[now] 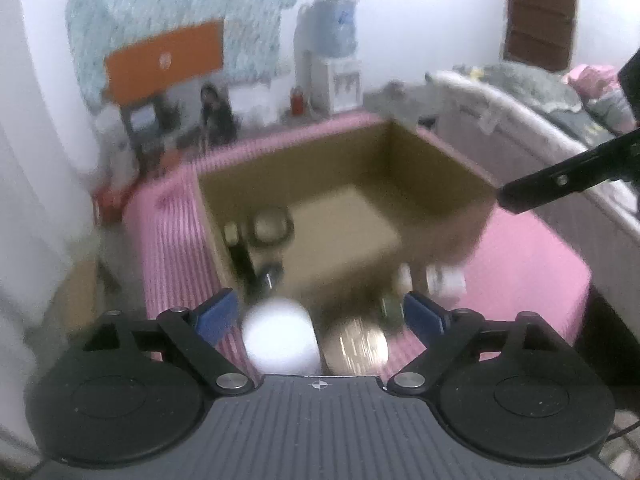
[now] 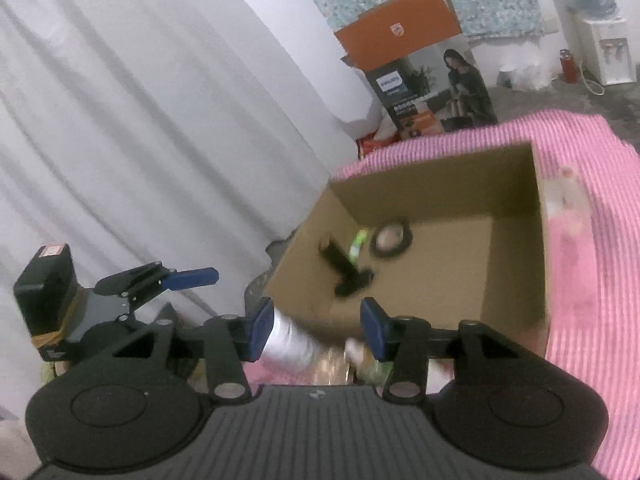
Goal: Organize rigid objects
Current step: 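Grasp the purple lid on the table with the right gripper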
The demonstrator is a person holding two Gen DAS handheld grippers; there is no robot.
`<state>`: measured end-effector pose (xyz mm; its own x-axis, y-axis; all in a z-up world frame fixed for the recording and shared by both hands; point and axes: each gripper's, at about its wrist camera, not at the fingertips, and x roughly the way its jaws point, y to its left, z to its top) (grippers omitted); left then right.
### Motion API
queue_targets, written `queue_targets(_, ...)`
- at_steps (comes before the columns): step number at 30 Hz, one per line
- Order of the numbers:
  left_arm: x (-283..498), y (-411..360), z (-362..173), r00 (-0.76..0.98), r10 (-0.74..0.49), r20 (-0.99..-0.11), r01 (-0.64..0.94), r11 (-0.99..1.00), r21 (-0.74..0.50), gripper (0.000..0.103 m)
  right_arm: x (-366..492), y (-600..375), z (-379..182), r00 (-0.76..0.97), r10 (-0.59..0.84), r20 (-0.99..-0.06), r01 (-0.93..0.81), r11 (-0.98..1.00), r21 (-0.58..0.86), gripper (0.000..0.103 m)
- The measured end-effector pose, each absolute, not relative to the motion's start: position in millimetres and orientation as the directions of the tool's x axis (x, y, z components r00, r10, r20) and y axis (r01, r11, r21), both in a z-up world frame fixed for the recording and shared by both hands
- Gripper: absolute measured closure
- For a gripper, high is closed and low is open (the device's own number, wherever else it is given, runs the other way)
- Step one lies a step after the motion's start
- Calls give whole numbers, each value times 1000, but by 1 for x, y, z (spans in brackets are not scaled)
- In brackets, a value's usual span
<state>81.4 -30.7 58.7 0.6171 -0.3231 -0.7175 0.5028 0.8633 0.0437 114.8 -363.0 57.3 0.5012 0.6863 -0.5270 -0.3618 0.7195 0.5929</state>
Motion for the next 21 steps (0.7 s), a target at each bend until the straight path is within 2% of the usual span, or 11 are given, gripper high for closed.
queue_targets(6,57,-25,0,511,-340,-789,485,872,-61,13,85,-335,6,425,707,-565,-327,702,633,53)
queue_targets(10,50,-34,-20,487,-339,-805,481,873,-78,12,83,-307,-22,401,683,-610,-328,729,601,53)
queue_targets(12,47,-40,-28,481,-326,-814,486,872,-63,12,85,-292,-34,379,671,-637,-332,741,583,53)
queue_targets(17,40,-53,-45,511,-233,-828,507,859,72,12,91,-262,-54,333,643,-690,-369,762,532,54)
queue_targets(21,40,-54,-52,500,-231,-834,511,857,69,12,89,-251,-66,310,628,-714,-379,770,513,58)
